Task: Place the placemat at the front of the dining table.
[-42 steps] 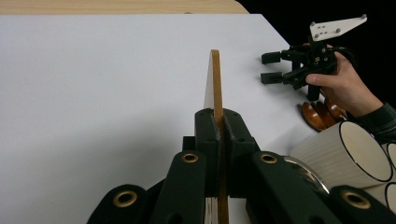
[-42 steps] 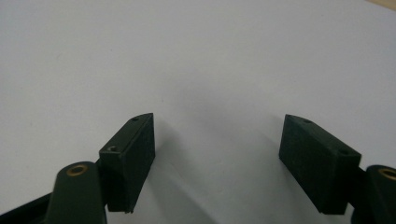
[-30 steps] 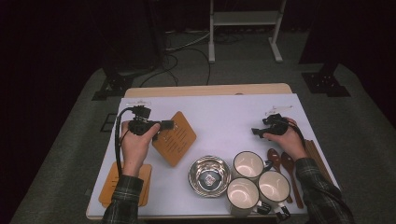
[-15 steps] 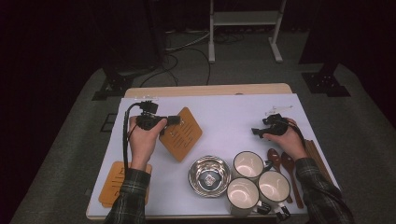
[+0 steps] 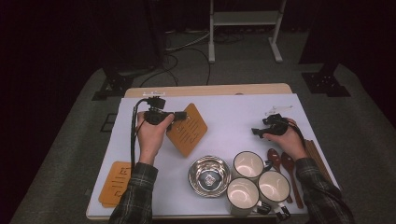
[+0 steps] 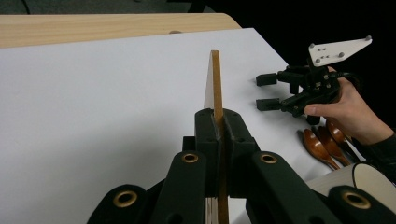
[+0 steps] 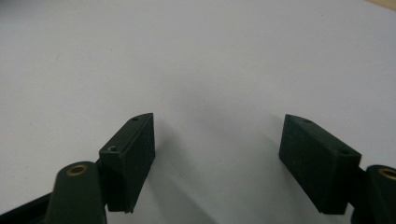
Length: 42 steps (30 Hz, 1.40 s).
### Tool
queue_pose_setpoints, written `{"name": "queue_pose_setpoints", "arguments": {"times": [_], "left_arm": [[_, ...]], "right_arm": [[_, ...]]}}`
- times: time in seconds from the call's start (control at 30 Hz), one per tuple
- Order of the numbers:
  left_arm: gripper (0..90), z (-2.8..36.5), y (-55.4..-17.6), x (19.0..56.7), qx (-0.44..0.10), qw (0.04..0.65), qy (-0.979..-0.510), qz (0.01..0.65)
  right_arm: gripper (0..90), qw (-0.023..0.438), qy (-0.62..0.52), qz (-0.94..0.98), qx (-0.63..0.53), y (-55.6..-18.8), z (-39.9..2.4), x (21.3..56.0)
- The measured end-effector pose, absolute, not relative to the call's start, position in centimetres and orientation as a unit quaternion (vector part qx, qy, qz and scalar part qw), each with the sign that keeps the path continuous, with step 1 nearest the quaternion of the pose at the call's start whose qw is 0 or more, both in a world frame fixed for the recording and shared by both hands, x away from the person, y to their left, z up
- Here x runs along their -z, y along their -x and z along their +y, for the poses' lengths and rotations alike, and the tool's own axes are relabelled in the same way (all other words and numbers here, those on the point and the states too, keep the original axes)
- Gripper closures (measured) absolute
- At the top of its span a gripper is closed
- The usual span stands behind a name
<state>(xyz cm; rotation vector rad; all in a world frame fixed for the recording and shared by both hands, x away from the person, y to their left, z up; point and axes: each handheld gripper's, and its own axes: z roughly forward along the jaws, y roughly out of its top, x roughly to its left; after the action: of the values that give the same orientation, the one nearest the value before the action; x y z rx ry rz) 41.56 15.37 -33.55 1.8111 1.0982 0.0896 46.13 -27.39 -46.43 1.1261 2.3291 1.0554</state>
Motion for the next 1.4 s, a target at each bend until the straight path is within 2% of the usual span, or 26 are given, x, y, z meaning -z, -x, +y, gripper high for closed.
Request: {"name": "queue_pose_setpoints", "arguments": {"times": [1.4], "left_arm": [[86.4,11.1,-47.9,34.1,-0.02,0.488,-0.741,0.46]], "right_arm": [[25.2,0.173,-0.397,0.821,-0.373,-46.2,-27.4,46.4]]}}
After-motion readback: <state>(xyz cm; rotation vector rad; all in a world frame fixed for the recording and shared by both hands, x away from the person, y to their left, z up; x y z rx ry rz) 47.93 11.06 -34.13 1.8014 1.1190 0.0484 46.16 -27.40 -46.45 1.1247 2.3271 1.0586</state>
